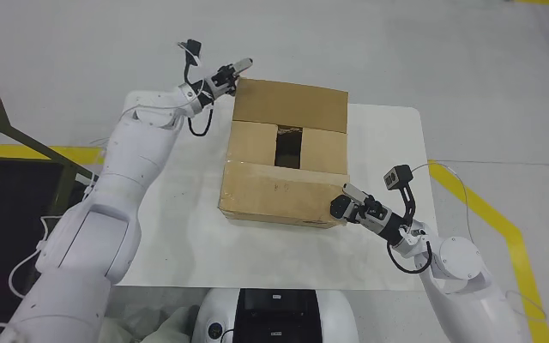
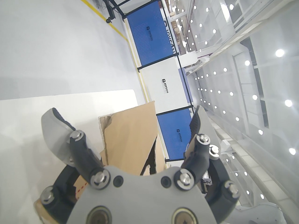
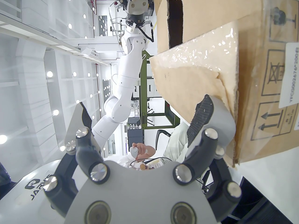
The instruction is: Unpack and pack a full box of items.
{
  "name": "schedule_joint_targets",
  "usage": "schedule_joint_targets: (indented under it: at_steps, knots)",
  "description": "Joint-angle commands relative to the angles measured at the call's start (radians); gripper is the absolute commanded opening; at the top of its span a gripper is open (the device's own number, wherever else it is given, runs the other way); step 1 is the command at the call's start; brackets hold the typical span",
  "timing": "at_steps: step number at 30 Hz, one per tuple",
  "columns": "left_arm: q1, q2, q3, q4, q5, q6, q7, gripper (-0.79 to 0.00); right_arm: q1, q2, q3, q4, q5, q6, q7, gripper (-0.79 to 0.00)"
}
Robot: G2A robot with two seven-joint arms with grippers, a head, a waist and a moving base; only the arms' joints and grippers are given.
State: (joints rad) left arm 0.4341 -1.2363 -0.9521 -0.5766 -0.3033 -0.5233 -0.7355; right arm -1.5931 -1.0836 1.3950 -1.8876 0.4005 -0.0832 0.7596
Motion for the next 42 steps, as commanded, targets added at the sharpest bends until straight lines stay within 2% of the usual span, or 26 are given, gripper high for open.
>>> schedule_joint_targets:
  at_steps: [1, 6, 14, 24, 36, 42]
  knots:
    - [-0.002, -0.002, -0.015, 0.000, -0.046, -0.003, -0.028, 0.000, 0.000, 0.000, 0.000, 0.000, 0.000, 0.000, 0.000, 0.000]
    - [0.001, 0.000, -0.072, -0.022, -0.212, 0.021, -0.167, 0.000, 0.000, 0.000, 0.000, 0.000, 0.000, 0.000, 0.000, 0.000]
    - [0.030, 0.019, -0.160, -0.086, -0.391, 0.067, -0.372, 0.000, 0.000, 0.000, 0.000, 0.000, 0.000, 0.000, 0.000, 0.000]
    - [0.111, 0.054, -0.227, -0.247, -0.436, 0.097, -0.631, 0.000, 0.000, 0.000, 0.000, 0.000, 0.000, 0.000, 0.000, 0.000]
    - [0.250, 0.102, -0.299, -0.419, -0.362, 0.170, -0.720, 0.000, 0.000, 0.000, 0.000, 0.000, 0.000, 0.000, 0.000, 0.000]
    - [0.306, 0.115, -0.314, -0.453, -0.358, 0.231, -0.737, 0.000, 0.000, 0.000, 0.000, 0.000, 0.000, 0.000, 0.000, 0.000]
